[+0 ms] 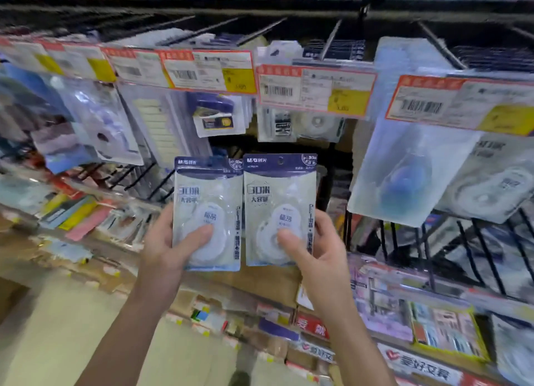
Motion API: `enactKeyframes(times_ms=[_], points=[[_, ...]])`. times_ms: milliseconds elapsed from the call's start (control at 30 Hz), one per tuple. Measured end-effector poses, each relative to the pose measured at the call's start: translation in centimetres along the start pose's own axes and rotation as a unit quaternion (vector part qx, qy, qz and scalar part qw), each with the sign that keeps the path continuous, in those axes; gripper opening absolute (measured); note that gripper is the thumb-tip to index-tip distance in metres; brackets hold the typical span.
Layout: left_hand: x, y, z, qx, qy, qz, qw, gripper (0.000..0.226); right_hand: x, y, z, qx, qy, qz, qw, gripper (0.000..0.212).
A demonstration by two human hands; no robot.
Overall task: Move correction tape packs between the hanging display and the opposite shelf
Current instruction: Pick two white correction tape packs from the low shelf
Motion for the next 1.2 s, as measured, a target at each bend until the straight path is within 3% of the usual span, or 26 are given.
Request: enactKeyframes(times_ms=[333,567,867,967,1200], points=[[5.1,-1.4,2.5,0.078,-0.015,-0.141,0.987,0.048,2.1,-0.3,-3.0,-0.036,0.116,0.168,0.978,0.029],[7.5,-2.3,2.9,0.073,0.003,-0.217,0.974,0.041,2.7,-0.8,-4.1,-0.052,0.183,0.219,0.957,0.032],[8.5,-3.8,3.6,0.075,-0.007,-0.249,0.966,0.035,3.3,-0.9,-5.9,-0.042,0.216,0.219,0.951,0.030],[8.3,-4.1,3.8,0.074,0.010,-0.250,0.965,0.059,3.5,-0.8,-6.5,-0.053,0.213,0.213,0.952,0.028],[7.9,-4.4,4.2,0.065,0.015,-0.239,0.969,0.070,4.1,-1.0,-6.7,-0.043,0.196,0.214,0.956,0.034]])
Point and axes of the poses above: each hand's wrist, its own x-axis towards the middle knuckle, its own y-axis out of the back of the hand, z = x × y, the point moved 8 cm from there along x, towards the middle knuckle, and after that the axes turned 15 degrees about y, right-handed, at the moved point
